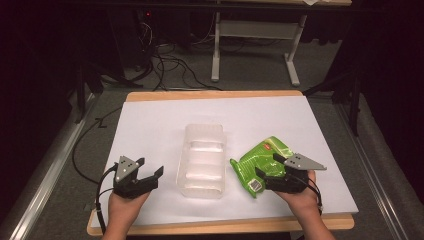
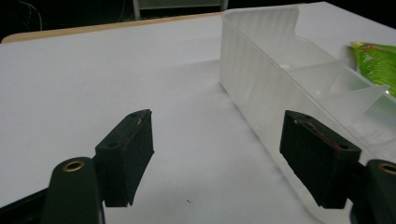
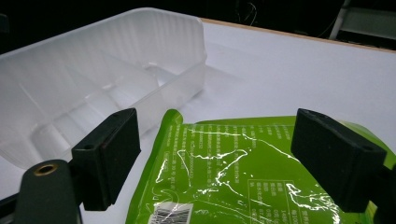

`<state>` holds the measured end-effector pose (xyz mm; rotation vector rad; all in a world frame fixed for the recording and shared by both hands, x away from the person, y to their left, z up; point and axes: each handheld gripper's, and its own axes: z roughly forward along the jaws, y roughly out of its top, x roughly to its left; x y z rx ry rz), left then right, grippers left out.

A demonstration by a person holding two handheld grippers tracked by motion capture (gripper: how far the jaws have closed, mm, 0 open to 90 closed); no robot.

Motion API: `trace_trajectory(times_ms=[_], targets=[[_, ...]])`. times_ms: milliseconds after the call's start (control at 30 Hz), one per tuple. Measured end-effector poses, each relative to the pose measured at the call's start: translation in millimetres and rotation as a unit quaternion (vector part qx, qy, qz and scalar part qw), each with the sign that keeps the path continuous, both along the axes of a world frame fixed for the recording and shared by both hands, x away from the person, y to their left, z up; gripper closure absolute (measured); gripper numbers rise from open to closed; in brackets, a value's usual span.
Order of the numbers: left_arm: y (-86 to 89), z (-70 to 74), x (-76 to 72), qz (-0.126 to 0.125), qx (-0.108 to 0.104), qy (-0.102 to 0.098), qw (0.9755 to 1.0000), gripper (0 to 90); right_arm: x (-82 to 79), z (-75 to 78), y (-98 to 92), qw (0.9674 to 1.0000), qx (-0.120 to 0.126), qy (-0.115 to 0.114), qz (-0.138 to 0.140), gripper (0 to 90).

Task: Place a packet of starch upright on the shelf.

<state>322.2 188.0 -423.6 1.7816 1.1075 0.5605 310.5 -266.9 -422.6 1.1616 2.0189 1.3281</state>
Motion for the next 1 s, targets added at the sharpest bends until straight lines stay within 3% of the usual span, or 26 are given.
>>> trace_trajectory(times_ms=[267,600,1000], targets=[[-3.4,-2.3,2.8,-0.014,0.014,0.014,0.9997,17.8,0.2,2.9,-2.5,1.0,0.001,-0.004,0.007,15.8],[-5.2,-2.4,2.8,-0.016,0.02,0.016,0.9995,16.7,1.5,0.9,-4.0,0.9999,-0.003,0.003,0.012,16.1],[-3.7,0.1,0.6,-0.027,0.006,-0.003,0.9996,16.0,1.1,0.8,-4.3,0.9999,-0.002,0.0,0.017,17.2]])
